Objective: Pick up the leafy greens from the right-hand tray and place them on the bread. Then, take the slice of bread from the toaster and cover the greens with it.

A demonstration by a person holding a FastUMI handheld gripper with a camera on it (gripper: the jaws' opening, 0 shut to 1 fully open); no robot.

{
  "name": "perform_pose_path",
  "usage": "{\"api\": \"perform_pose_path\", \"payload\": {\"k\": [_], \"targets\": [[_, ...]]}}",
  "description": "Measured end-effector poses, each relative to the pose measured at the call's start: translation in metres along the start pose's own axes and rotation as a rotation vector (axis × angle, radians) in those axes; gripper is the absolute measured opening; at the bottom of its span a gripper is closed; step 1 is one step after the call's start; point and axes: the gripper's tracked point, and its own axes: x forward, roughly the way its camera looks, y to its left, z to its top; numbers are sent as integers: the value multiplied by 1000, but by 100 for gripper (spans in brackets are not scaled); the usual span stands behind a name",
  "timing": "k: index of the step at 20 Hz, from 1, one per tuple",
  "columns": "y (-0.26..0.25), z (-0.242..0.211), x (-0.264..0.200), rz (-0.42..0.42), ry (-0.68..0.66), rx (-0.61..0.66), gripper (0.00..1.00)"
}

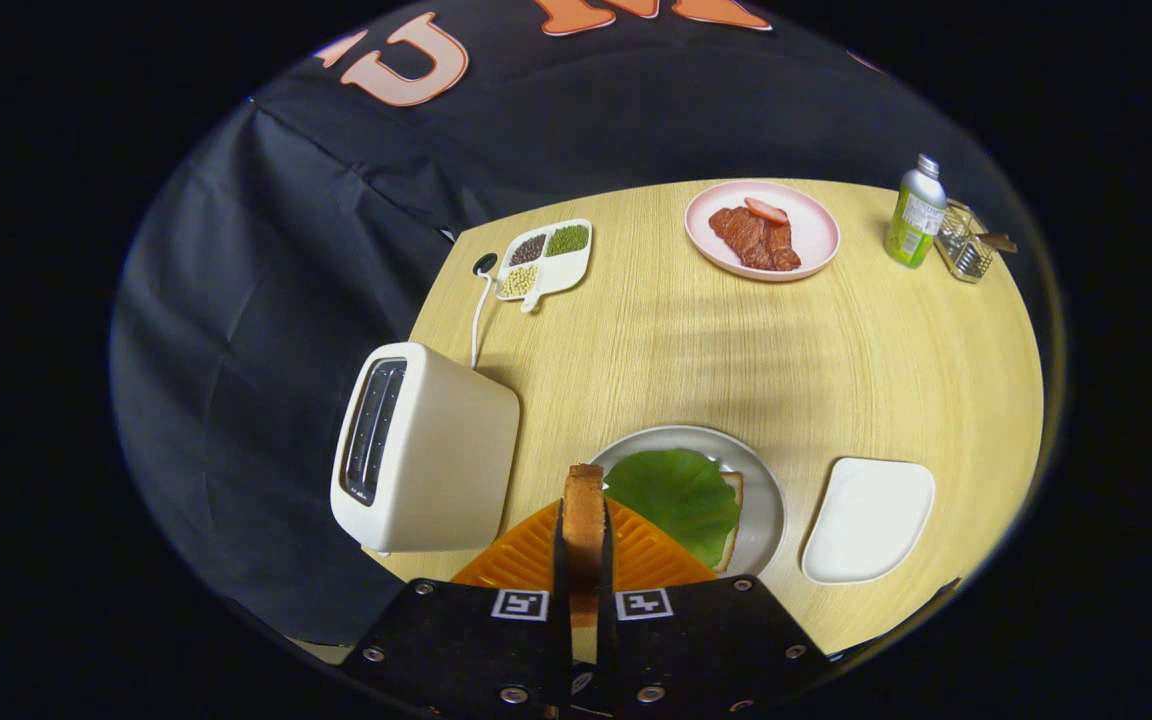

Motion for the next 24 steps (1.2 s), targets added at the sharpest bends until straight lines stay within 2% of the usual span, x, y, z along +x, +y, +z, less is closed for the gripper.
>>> {"api": "perform_pose_path", "payload": {"k": [8, 11, 15, 21, 24], "targets": [[-28, -15, 34, 36, 21, 26, 10], [-38, -15, 35, 21, 19, 10, 10], [-54, -19, 36, -22, 35, -5, 17], [-76, -21, 37, -99, 39, -35, 38], [-84, -20, 36, -124, 38, -34, 58]]}}
